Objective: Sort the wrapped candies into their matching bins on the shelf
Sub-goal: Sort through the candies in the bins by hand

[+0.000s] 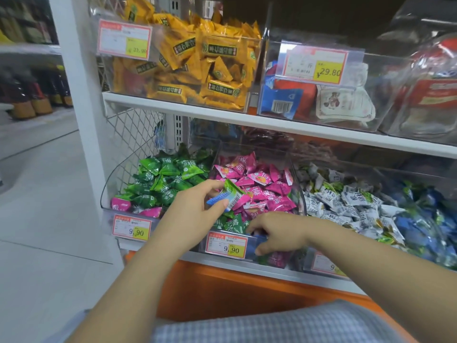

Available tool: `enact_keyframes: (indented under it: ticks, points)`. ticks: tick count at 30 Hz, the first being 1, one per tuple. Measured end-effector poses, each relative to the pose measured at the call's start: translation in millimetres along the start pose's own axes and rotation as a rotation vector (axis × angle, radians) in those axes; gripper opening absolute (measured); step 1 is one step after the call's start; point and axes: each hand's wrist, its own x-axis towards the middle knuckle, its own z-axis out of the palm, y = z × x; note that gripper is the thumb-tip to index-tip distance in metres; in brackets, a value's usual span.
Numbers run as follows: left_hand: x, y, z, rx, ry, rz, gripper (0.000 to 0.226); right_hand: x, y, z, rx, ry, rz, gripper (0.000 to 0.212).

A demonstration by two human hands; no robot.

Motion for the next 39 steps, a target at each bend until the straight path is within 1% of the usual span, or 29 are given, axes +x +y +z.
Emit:
enact_keyframes:
  ticks: [5,9,14,17,21,23,25,27,30,32,33,39]
  points:
    - [0.7,0.1,-0.6,-0.004,-0.001,0.000,0.039,-0.3,2.3,-5.4,0.145,-0.050,-0.005,0.039]
    - [1.0,0.0,-1.9,0.007,0.001,0.005,0.039,-1.2,3.2,-8.7,0.245,-0.067,-0.029,0.021]
    - [1.7,-0.8,-2.0,0.016,0.001,0.004,0.039,-0.7,2.1,-6.5,0.258,-0.081,-0.015,0.020]
    - [1.9,-0.1,-1.5,0.012,-0.005,0.001,0.039,-1.3,0.3,-6.0,0.248,-0.089,-0.018,0.025]
    - [0.8,1.1,0.1,0.010,-0.014,-0.009,0.040,-4.7,-2.3,-9.6,0.169,-0.081,-0.045,0.013]
    - [0.1,0.7,0.9,0.008,-0.018,-0.011,0.039,-5.3,-5.0,-8.4,0.125,-0.053,-0.054,0.031]
    - [-0.4,0.2,1.8,0.019,-0.026,-0.009,0.038,-6.8,-5.5,-6.1,0.114,-0.022,-0.064,0.037]
    - [-0.4,-0.3,2.8,0.041,-0.042,-0.008,0.039,-7.1,-1.9,-1.7,0.138,0.011,-0.074,0.032]
    - [-0.9,-1.3,3.3,0.070,-0.072,-0.004,0.040,-9.0,2.8,1.9,0.177,0.061,-0.070,0.004]
    - [-1.2,-2.1,3.4,0.079,-0.082,0.001,0.041,-8.5,4.4,3.4,0.180,0.085,-0.074,0.013]
    - [-1.4,-2.2,3.5,0.081,-0.085,0.004,0.041,-7.9,5.2,3.4,0.186,0.091,-0.076,0.014]
    - [-1.2,-3.2,5.7,0.099,-0.124,0.018,0.040,-9.0,9.0,-0.3,0.246,0.107,-0.086,0.009]
